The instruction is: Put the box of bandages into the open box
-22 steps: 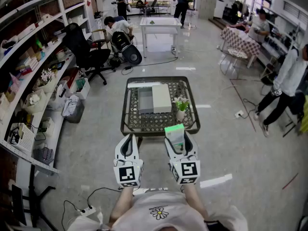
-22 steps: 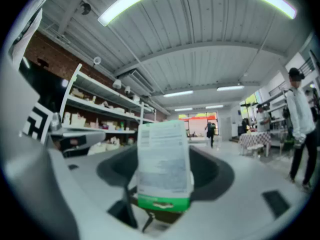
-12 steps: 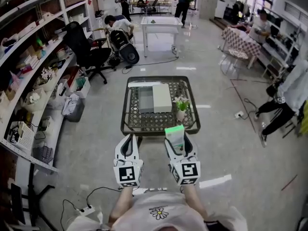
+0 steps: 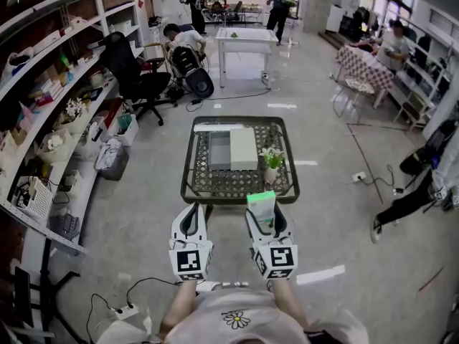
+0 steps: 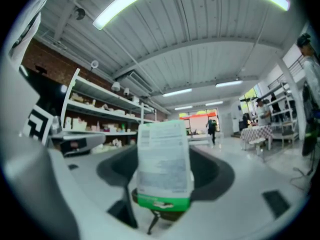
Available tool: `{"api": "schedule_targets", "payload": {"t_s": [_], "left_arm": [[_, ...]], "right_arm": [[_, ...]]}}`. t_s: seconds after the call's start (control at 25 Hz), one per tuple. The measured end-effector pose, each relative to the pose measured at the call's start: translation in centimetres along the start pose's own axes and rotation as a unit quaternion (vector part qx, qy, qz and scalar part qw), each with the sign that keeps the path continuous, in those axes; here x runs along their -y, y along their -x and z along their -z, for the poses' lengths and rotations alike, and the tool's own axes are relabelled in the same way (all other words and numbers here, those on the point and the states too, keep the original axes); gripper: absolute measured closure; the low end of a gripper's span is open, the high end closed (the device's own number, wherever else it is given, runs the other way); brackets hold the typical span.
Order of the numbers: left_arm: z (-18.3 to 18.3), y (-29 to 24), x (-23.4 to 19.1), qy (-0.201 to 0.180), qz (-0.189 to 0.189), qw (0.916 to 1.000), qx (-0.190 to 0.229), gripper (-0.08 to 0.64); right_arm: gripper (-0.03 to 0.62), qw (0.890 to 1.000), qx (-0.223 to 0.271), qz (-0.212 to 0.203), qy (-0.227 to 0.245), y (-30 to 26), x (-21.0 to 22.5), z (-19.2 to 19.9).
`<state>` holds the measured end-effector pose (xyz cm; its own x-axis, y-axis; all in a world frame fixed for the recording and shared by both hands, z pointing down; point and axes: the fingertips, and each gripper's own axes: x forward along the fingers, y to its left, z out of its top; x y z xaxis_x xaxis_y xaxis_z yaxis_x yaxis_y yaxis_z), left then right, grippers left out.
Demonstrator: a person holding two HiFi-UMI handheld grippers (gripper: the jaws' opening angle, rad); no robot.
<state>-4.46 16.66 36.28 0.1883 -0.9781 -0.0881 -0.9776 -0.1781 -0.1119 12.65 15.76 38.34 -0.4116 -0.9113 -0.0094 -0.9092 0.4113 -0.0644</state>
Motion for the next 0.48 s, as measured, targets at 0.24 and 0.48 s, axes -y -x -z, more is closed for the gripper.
{"api": "schedule_targets", "payload": {"t_s": [0.24,0.48], "left_arm": [[0.4,-0.6,2.3,-0.005,0.0,1.0,-0.002,0.535],[0.4,-1.1,5.0,0.004,-0.006,0.9999,0.013,0.535]], "right_arm": [[0.276,1.0,-0.006,-0.006,-0.008,0.7,2.4,0.9],[0.276,1.0,-0.002,-0.012,-0.013,1.5,5.0,1.5]]}}
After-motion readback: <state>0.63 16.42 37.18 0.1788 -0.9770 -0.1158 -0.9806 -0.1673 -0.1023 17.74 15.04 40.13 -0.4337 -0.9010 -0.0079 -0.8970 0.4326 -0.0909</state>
